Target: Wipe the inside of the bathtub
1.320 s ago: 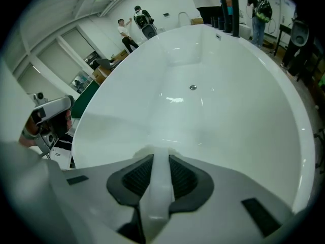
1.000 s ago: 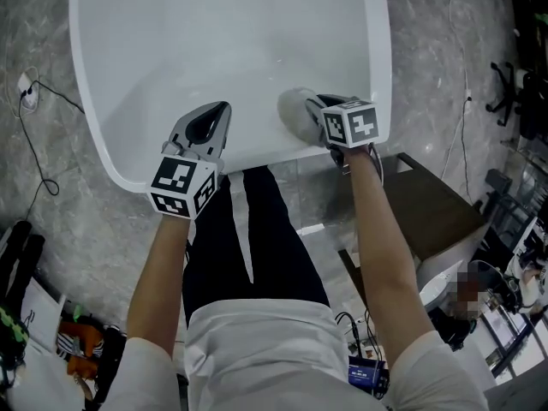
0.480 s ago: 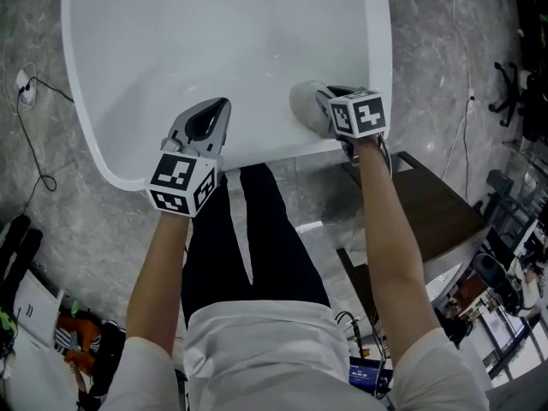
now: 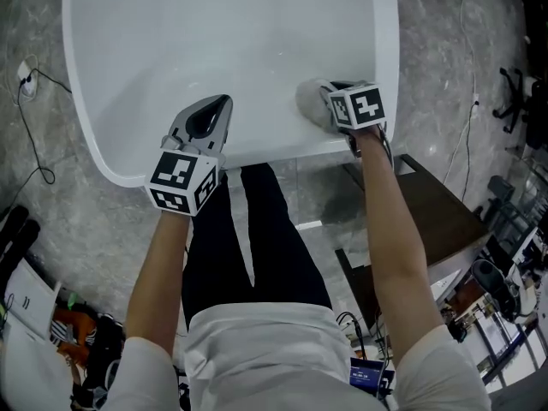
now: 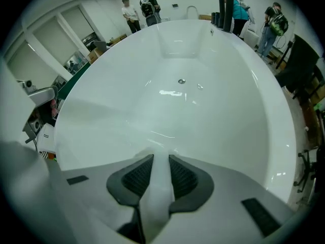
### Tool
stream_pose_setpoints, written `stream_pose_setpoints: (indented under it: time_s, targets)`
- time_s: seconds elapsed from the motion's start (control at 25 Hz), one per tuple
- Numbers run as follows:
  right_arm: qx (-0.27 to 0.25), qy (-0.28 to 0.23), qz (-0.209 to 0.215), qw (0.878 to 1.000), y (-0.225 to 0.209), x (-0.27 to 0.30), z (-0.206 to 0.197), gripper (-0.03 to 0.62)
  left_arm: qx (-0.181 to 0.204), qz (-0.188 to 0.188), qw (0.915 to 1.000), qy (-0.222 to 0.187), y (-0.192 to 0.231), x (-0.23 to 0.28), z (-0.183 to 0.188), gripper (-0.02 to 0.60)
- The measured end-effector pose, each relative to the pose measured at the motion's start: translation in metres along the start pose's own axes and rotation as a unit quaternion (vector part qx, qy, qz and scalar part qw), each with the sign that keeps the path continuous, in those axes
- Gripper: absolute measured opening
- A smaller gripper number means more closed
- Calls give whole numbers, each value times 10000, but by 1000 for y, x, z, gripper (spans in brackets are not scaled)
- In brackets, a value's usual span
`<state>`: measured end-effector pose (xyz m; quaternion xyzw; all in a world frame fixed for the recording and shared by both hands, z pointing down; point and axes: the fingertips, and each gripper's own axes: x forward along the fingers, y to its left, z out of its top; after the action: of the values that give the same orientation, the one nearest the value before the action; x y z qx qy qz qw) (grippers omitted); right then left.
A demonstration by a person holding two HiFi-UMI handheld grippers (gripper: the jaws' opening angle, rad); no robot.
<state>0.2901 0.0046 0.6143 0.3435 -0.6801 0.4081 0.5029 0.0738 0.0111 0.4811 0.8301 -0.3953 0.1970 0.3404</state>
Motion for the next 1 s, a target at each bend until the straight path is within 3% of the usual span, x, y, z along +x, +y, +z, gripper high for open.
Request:
stream_pose_setpoints:
  time_s: [0.68, 1.0]
  targets:
    - [-26, 304, 81, 9995, -8, 64, 12, 100, -41, 179, 9998, -21, 33, -4, -2, 11]
    - [-52, 345, 173, 9992, 10, 81, 22, 98, -89, 342, 9994, -12, 52, -13, -5, 11]
